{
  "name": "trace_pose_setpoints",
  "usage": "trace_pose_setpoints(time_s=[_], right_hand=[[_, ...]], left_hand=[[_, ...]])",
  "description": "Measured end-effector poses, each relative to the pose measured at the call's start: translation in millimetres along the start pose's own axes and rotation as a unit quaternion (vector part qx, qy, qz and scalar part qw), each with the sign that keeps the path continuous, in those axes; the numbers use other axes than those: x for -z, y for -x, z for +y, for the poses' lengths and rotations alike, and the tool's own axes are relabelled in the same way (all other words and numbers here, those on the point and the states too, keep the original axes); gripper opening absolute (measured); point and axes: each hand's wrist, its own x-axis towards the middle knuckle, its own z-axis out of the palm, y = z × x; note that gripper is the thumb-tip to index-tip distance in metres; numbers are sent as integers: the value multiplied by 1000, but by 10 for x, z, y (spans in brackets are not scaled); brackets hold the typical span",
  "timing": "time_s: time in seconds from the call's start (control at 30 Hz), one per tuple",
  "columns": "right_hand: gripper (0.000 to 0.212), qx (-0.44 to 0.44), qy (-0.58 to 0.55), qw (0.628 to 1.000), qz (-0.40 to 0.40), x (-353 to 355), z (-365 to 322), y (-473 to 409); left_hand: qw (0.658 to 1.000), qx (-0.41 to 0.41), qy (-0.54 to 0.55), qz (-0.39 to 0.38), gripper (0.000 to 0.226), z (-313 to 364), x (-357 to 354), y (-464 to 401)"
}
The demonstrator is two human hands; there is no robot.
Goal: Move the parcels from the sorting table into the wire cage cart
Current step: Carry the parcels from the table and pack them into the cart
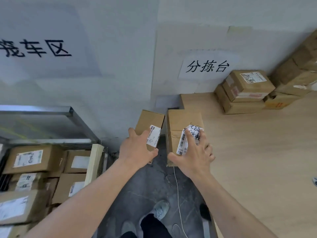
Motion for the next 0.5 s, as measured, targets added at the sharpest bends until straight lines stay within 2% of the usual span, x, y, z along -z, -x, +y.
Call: trace_pose_setpoints(time_s=[0.13, 0.5], right_hand=[[113, 29, 34, 999, -16, -191, -280, 247], [112, 180, 76, 979, -60, -612, -1179, 687]], left_hand=[[998, 45, 33, -6, 83, -449, -78, 292], [977, 185, 97, 48, 81, -1425, -4, 997]])
